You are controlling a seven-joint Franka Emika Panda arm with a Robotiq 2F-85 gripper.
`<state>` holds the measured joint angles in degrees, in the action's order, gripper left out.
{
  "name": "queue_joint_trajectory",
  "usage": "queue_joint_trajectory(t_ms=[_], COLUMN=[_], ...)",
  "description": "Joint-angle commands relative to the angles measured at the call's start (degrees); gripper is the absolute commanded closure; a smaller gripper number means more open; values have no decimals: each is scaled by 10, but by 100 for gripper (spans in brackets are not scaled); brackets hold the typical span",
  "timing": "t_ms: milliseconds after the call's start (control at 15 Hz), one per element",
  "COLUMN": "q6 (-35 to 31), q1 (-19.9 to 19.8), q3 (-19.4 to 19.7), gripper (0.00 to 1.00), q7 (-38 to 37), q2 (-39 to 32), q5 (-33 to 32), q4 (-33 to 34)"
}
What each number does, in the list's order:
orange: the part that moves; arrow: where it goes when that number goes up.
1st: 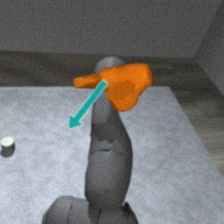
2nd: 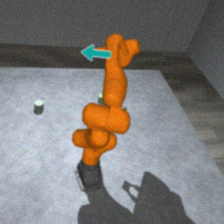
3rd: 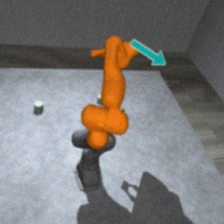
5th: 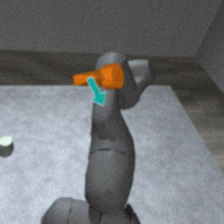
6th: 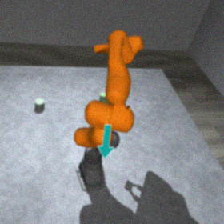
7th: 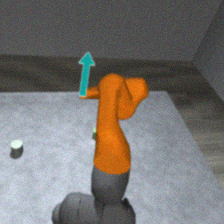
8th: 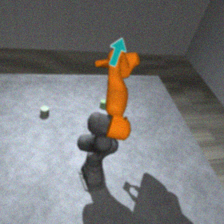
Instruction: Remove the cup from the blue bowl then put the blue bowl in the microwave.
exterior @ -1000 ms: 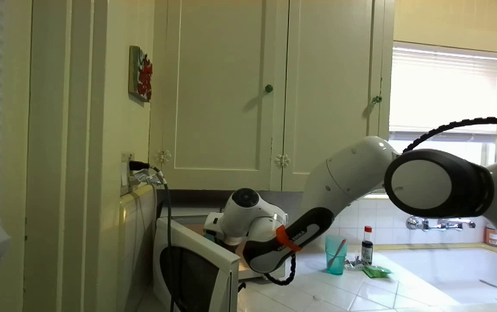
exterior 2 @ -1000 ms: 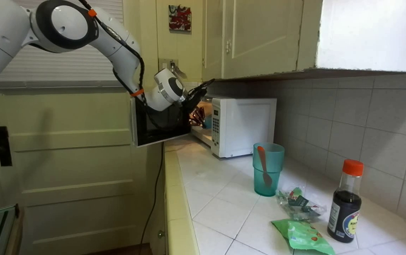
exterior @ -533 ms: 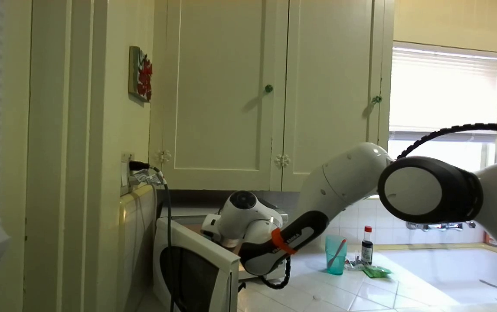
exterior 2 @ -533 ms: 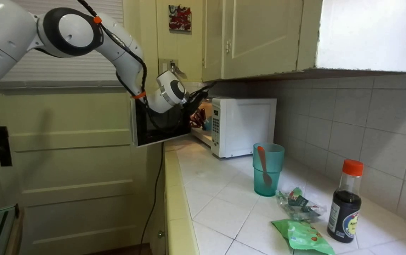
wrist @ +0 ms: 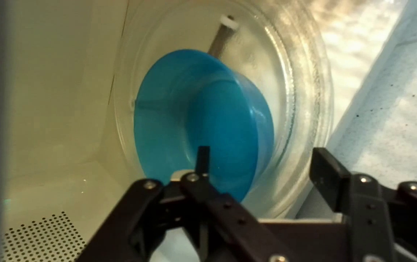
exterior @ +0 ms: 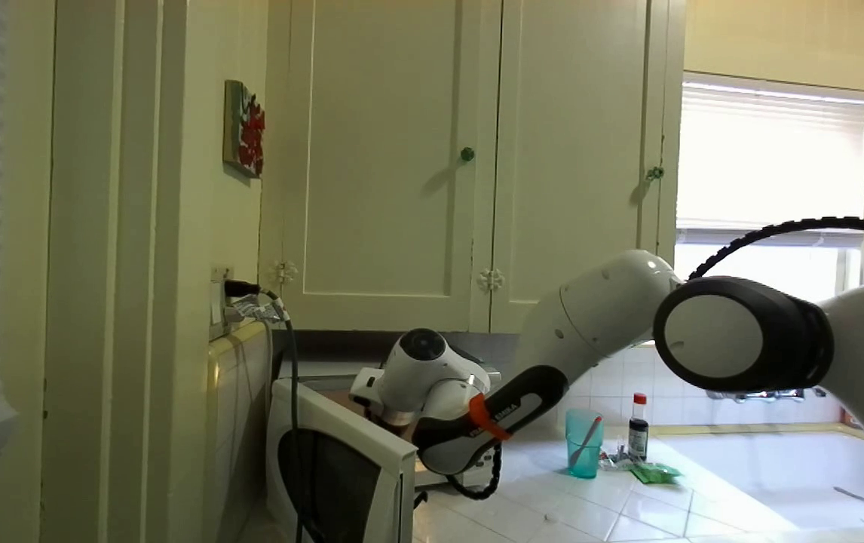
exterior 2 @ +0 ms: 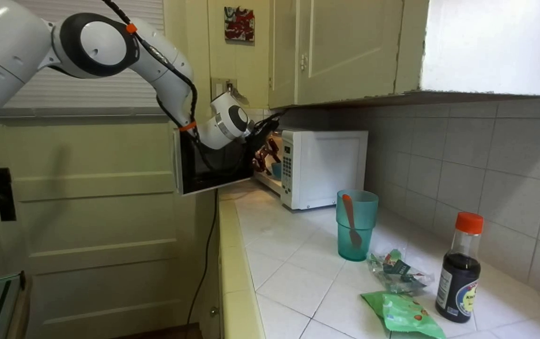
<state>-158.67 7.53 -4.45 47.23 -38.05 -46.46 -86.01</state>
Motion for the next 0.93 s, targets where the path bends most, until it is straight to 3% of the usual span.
queue_joint_trajectory(t_ms=[0, 400, 600, 733, 800, 867], q6=[-7, -21, -26, 13, 52, 70], q1=[-3, -10, 5, -3, -23, -27], q3=[-4, -26, 11, 13, -10, -6], gripper=[0, 0, 0, 0, 0, 0], q7=[10, -5, -82, -120, -83, -86], q2=[0, 88, 165, 225, 247, 273], q5=[8, 27, 3, 13, 52, 61], q4=[2, -105, -175, -233, -261, -289])
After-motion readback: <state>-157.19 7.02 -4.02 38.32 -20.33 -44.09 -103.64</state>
